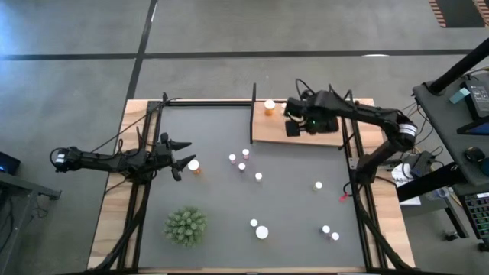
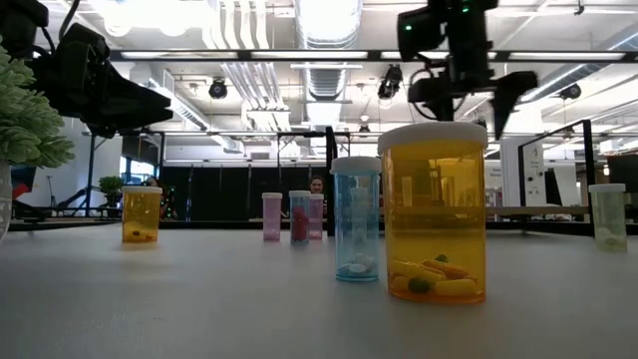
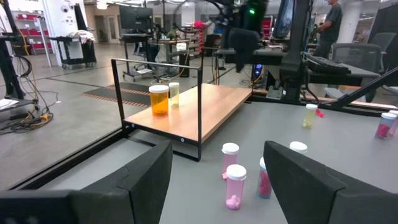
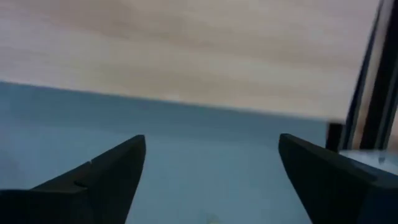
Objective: Pick and place medicine bottles onto shelf by color
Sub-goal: Put the right blue pill bottle on the shelf
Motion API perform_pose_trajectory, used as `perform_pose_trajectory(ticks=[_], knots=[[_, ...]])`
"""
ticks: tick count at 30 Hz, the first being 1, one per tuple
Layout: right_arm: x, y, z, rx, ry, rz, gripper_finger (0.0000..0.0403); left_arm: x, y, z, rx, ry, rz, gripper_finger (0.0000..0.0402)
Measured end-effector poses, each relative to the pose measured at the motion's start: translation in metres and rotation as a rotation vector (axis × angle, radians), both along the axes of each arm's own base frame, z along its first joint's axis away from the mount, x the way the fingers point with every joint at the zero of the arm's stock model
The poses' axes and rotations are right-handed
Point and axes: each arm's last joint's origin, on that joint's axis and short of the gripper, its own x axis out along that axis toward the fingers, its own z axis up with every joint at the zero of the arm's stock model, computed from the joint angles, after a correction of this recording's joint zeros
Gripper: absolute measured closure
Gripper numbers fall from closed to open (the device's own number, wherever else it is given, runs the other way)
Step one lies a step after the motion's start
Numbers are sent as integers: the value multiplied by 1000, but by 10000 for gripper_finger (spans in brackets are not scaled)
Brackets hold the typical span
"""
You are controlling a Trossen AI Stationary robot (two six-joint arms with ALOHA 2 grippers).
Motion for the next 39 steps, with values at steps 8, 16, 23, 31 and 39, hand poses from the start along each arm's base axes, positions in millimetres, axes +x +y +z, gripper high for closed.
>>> perform_pose_trajectory(ticks=[8,16,23,31,39], knots=[[-24,53,-18,100,-6,-147,7,0,0,0,0,0,0,164],[-41,119,-35,135,-47,-186,3,0,0,0,0,0,0,164],[-45,179,-47,149,-80,-157,3,0,0,0,0,0,0,164],[-42,241,-51,140,-44,-54,3,0,0,0,0,0,0,164],[-45,296,-62,98,8,161,3,0,0,0,0,0,0,164]])
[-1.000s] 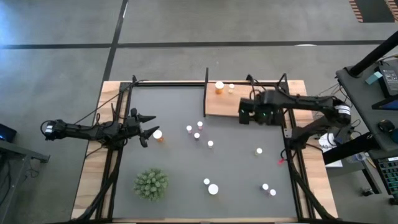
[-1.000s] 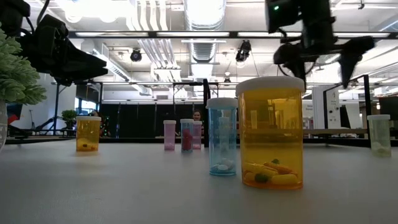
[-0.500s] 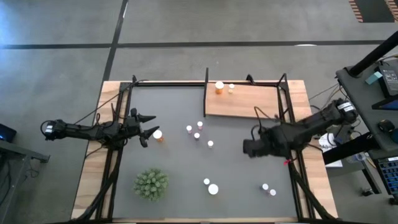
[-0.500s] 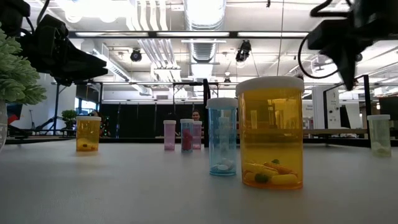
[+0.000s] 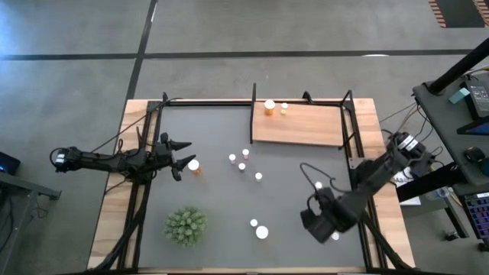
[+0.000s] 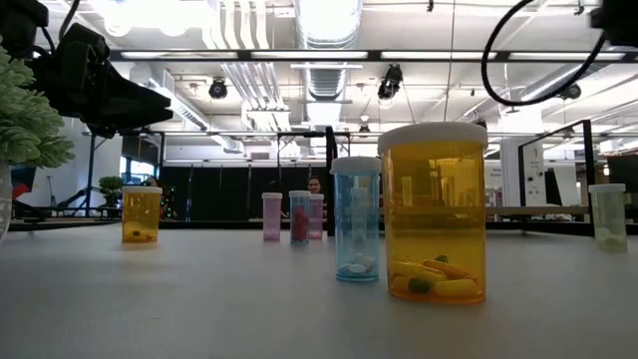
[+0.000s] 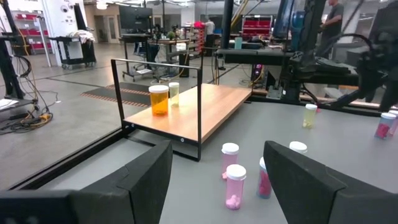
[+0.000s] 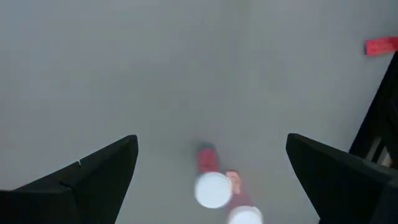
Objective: Pick and place medicine bottles onto shelf by color
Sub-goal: Put the right blue pill bottle on the shelf
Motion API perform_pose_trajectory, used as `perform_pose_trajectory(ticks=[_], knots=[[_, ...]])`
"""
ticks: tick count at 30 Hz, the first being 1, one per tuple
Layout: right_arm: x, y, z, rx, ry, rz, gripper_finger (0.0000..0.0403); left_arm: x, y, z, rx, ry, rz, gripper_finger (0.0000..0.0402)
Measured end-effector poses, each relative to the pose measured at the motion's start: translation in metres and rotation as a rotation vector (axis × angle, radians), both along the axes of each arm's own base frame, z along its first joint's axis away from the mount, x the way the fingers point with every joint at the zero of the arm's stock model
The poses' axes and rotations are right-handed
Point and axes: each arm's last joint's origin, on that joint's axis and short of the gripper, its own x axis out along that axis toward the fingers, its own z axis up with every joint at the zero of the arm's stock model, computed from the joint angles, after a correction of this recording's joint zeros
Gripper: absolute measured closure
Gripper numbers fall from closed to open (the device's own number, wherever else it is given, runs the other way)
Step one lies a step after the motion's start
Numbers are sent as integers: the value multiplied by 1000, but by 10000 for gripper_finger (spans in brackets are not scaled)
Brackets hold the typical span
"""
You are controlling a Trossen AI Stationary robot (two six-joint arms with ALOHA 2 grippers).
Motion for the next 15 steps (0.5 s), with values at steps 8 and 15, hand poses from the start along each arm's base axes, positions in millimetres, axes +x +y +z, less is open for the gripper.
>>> perform_pose_trajectory(ticks=[8,15], knots=[[-9,29,-20,-9,-10,100,3,0,0,0,0,0,0,164],[-13,36,-26,10,-33,102,3,0,0,0,0,0,0,164]])
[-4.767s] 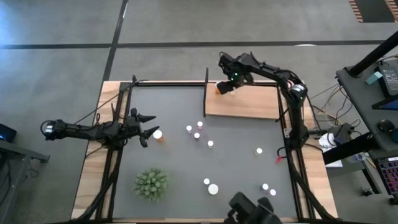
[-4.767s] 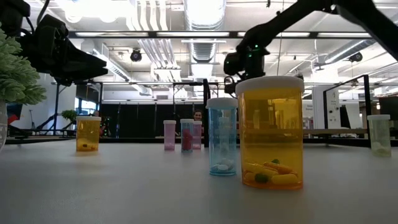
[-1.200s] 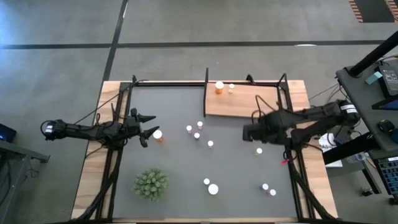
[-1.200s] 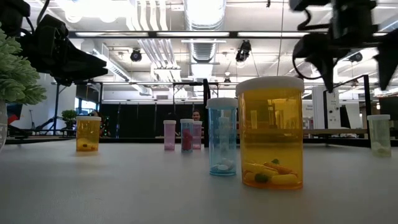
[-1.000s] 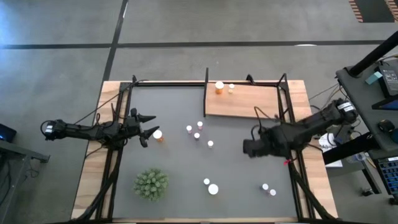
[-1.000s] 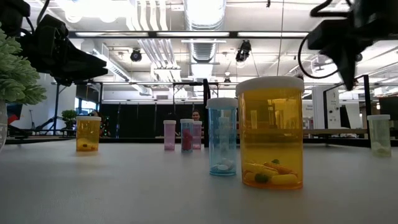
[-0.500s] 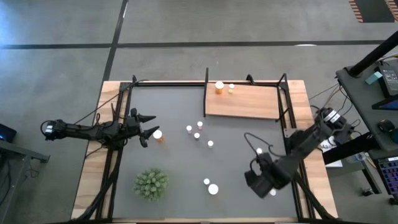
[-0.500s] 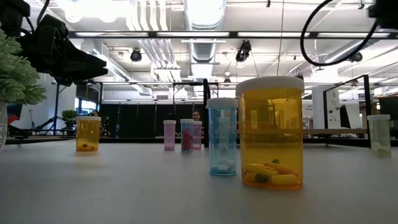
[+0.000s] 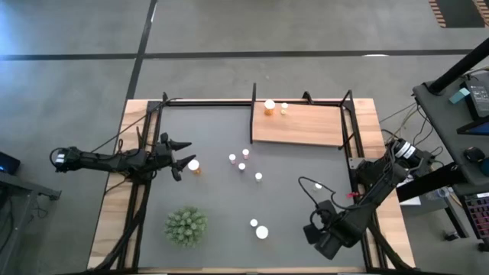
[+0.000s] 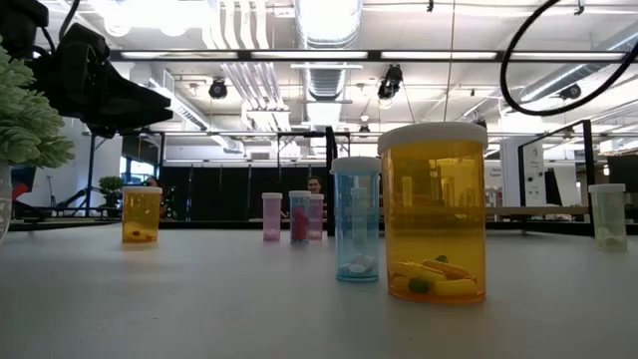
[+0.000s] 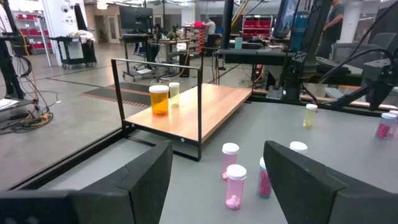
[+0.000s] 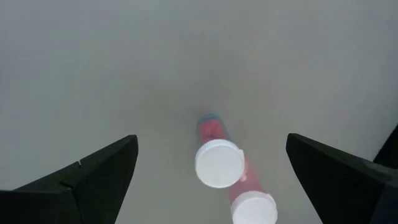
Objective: Pick and place medicine bottles onto shelf by color
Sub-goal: Put the right blue pill bottle on the shelf
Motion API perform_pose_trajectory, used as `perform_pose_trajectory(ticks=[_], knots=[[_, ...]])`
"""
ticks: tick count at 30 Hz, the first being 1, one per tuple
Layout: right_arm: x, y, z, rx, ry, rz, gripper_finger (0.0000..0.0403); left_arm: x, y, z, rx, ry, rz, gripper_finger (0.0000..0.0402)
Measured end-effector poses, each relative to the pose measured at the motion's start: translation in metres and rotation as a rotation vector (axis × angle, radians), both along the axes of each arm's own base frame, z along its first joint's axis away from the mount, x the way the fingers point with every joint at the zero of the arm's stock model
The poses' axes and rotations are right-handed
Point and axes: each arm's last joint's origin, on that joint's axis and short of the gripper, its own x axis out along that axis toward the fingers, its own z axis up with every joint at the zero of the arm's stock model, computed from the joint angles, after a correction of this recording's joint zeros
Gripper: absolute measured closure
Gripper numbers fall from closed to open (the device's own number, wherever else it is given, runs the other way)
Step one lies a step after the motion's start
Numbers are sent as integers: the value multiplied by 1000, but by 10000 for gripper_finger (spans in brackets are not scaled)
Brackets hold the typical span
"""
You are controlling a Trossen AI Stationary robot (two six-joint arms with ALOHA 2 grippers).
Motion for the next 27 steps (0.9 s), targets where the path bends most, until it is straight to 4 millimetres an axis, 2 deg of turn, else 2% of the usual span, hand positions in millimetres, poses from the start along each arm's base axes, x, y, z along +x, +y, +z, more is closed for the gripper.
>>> perform_pose_trajectory(ticks=[6,10,21,27], knots=[[-4,0,-11,9,-5,-49,3,0,0,0,0,0,0,164],[-5,-1,-19,31,-2,-72,21,0,0,0,0,0,0,164],[-5,0,-19,40,-6,-104,66,0,0,0,0,0,0,164],[-5,0,-19,40,-6,-117,74,0,0,0,0,0,0,164]])
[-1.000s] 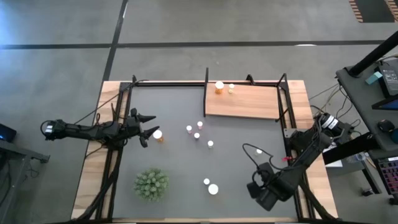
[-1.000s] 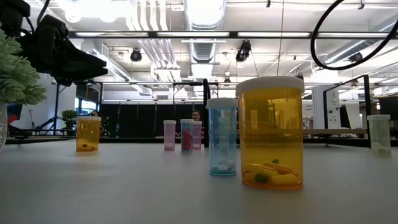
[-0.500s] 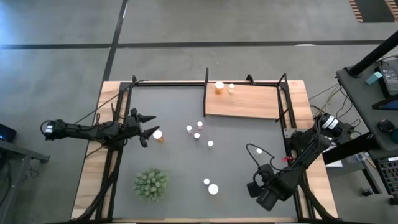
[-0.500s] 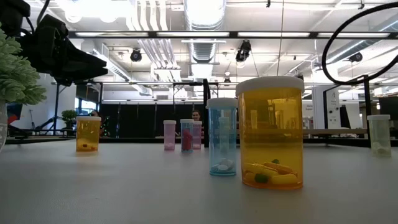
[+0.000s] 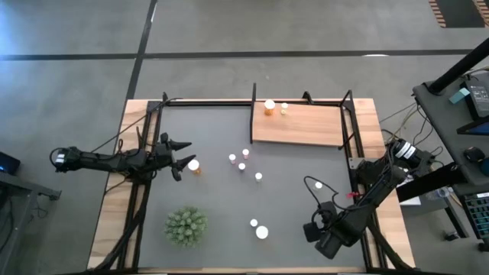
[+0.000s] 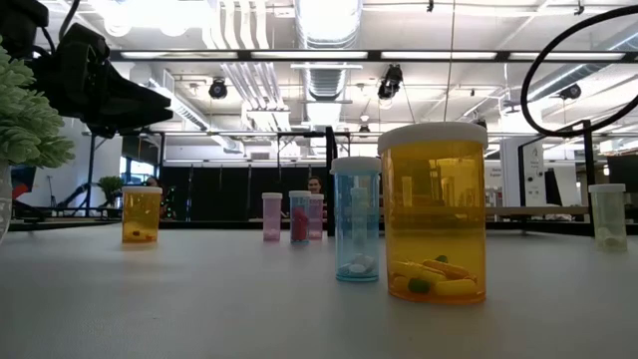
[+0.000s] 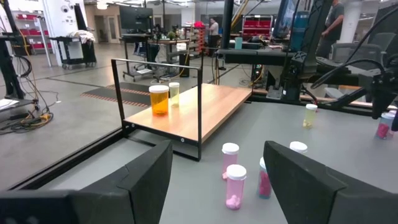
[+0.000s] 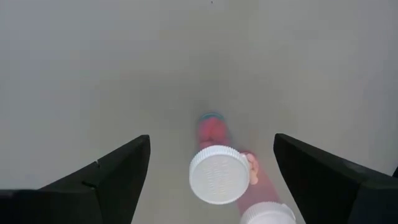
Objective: Pick and place medicine bottles onto shelf by color
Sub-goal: Put the right blue pill bottle on the shelf
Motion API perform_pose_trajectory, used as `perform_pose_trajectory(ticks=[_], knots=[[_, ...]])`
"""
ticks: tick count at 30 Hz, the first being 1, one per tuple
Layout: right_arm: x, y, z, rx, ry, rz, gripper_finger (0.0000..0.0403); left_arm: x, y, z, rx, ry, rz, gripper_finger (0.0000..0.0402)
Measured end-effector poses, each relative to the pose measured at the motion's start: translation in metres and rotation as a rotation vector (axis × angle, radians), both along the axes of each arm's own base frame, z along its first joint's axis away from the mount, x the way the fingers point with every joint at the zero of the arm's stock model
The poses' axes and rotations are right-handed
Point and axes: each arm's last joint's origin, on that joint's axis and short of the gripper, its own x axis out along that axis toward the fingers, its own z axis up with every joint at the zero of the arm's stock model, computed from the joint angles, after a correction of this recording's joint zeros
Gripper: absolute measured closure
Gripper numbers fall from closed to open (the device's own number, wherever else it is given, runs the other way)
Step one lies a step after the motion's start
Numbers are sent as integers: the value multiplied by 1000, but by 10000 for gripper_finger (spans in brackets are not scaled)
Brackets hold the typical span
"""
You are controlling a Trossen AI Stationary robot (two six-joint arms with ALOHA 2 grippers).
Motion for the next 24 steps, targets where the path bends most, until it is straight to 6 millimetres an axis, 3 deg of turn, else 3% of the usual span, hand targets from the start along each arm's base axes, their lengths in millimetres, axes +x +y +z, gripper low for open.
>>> perform_pose_trajectory(ticks=[20,24], knots=[[-1,-2,0,-27,8,-44,75,0,0,0,0,0,0,164],[-2,-3,0,-45,-1,-60,110,0,0,0,0,0,0,164]])
